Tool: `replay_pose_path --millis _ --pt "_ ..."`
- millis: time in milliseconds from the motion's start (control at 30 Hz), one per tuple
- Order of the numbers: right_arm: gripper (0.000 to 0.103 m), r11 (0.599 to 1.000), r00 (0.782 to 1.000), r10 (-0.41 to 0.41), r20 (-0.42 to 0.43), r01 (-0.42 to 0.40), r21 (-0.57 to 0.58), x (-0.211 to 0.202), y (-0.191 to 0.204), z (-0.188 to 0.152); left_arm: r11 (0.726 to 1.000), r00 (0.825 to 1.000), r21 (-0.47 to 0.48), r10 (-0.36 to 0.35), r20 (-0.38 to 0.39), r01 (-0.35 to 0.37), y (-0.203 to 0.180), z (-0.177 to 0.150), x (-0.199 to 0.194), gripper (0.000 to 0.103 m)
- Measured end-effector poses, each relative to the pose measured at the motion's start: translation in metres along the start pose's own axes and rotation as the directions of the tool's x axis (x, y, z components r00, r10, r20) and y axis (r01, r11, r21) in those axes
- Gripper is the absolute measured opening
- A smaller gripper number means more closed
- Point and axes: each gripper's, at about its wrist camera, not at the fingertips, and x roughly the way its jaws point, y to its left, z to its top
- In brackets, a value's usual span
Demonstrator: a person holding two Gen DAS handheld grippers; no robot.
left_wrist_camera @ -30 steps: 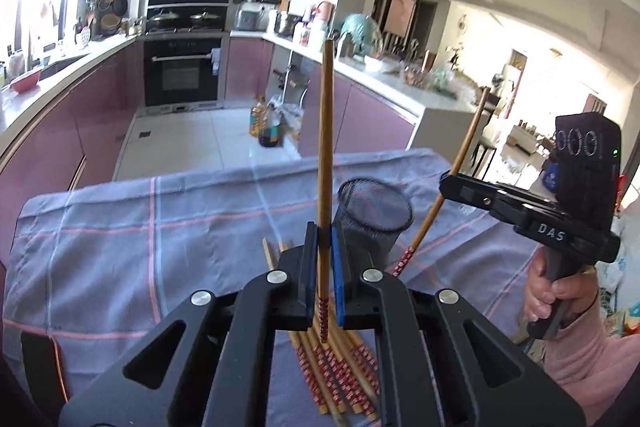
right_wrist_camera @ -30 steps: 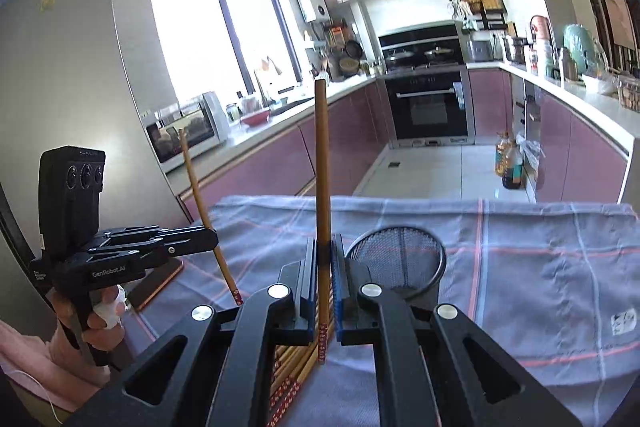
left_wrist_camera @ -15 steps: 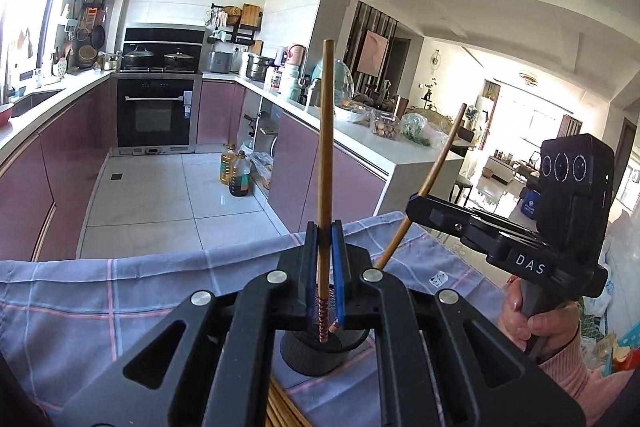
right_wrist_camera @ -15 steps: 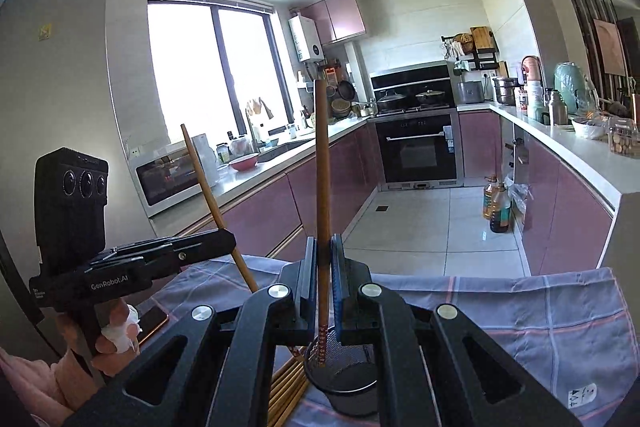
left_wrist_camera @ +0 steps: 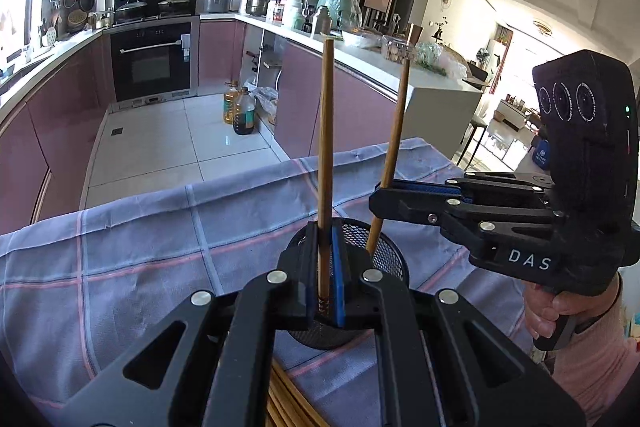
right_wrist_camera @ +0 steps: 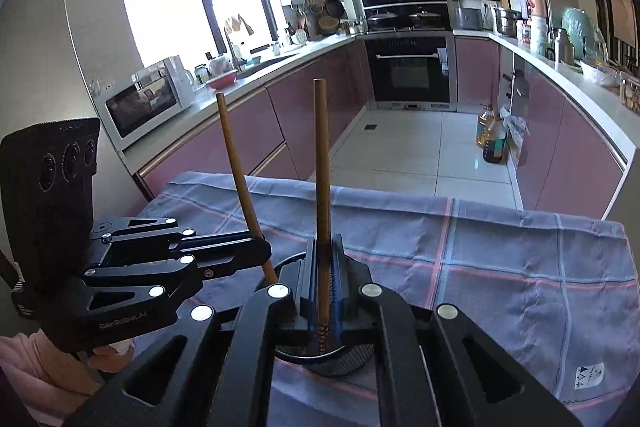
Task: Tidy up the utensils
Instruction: 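Lift the chopstick with the left tool and drop it into the mesh cup, then move the open left tool back to the chopstick pile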
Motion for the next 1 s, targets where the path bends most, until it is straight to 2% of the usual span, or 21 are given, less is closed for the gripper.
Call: replay_pose_path --millis 167,300,367,433,567,667,800,900,1000 --pt "0.008 1.0 1.0 -0.005 -0.006 0.005 0.027 0.008 0.001 0.007 1.0 1.0 0.012 0.014 -0.015 -0.014 0.009 0.002 0.018 0.008" --pt "0.008 0.999 1.0 -0.021 0.013 0.021 0.041 0.009 0.005 0.007 0.999 0.999 0.013 0.036 0.011 -0.036 0.014 0.001 0.007 0.016" --pt "0.019 0.998 0.999 -0.038 0.032 0.036 0.052 0.005 0.004 0.006 0.998 0.997 0.01 0.06 0.038 -0.061 0.023 -0.003 -0.002 0.02" --pt "0.022 0.998 0.996 -0.056 0.071 0.054 0.041 -0.006 0.008 0.003 0.995 0.992 0.011 0.1 0.077 -0.101 0.028 -0.009 -0.016 0.025" --pt "0.028 1.0 0.992 -0.014 0.129 0.014 -0.002 -0.032 0.025 -0.01 0.984 0.977 0.031 0.172 0.125 -0.177 0.035 -0.027 -0.043 0.039" --pt "0.036 0.998 0.991 0.052 0.125 -0.046 -0.049 -0.043 0.045 -0.029 0.978 0.976 0.034 0.203 0.083 -0.207 0.047 -0.049 -0.049 0.039" --pt "0.036 0.993 0.994 0.1 0.034 -0.098 -0.07 -0.031 0.066 -0.061 0.973 0.973 0.033 0.23 -0.017 -0.23 0.064 -0.082 -0.039 0.039" --pt "0.036 0.995 0.995 0.081 -0.05 -0.084 -0.057 -0.008 0.072 -0.081 0.974 0.969 0.026 0.227 -0.098 -0.226 0.078 -0.104 -0.025 0.038" --pt "0.036 0.997 0.99 0.079 -0.115 -0.08 -0.006 0.013 0.071 -0.097 0.977 0.966 0.022 0.214 -0.143 -0.214 0.082 -0.118 -0.014 0.038"
